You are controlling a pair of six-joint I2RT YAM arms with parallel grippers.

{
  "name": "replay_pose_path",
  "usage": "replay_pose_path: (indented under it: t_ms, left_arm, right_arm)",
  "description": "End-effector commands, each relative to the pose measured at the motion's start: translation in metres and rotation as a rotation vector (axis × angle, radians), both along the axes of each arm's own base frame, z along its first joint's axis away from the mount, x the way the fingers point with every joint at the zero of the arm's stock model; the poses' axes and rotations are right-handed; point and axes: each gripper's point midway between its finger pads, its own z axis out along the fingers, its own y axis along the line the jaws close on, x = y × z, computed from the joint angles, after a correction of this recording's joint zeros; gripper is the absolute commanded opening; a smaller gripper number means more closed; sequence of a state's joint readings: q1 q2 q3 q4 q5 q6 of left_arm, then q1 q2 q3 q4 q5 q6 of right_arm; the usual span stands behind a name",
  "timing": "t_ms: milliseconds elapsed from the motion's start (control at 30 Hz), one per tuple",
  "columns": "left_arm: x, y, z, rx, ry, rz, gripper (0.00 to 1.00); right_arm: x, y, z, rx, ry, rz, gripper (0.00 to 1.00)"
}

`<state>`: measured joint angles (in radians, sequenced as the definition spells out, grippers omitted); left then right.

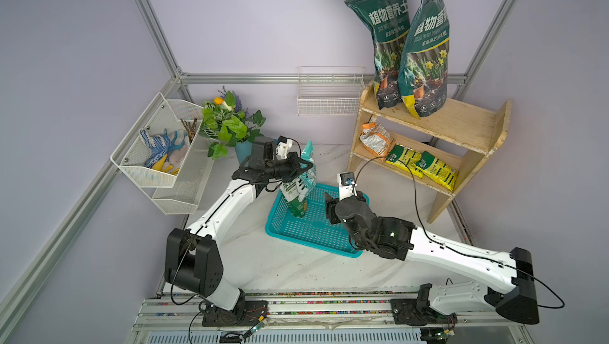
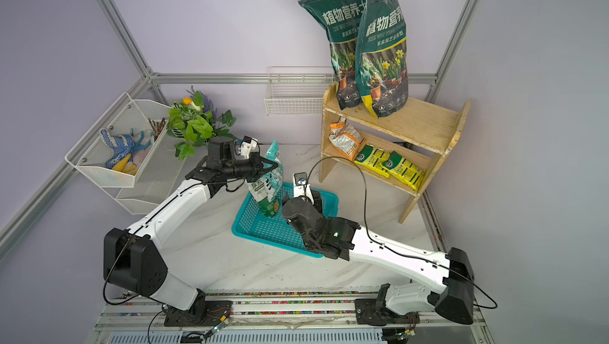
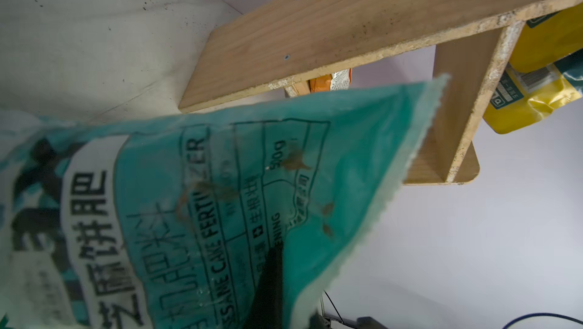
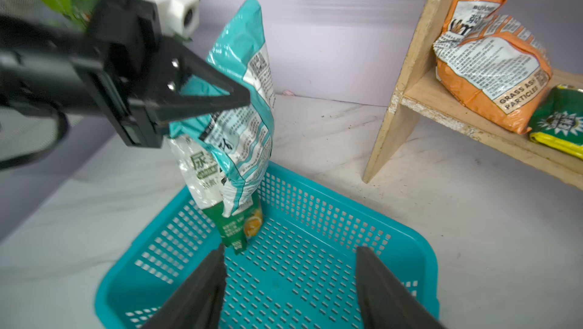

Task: Take down the fertilizer bag from the shelf
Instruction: Pick up the fertilizer bag from the shelf, then place the fertilizer bag in the storage box.

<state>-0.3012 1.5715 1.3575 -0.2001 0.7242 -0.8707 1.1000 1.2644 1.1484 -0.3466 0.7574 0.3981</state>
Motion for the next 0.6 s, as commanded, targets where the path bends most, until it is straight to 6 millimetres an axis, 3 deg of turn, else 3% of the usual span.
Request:
replay_pose_path:
  t_ms: [0, 167, 567]
  left_arm:
    - [-0.01, -0.015, 0.097, -0.054, -0.24, -0.081, 0.0]
    - [-0.011, -0.022, 0.092, -0.042, -0.222, -0.114, 0.0]
    - [-0.005, -0.035, 0.037, 0.01, -0.157, -0.161, 0.0]
  right_arm:
    - [-0.008, -0.013, 0.002, 0.041, 0.012, 0.014, 0.76]
    - [-0.009, -0.03, 0.007, 0.094, 0.015, 0.009, 0.78]
    - [-0.004, -0.064, 0.014, 0.125, -0.001, -0.056, 0.8]
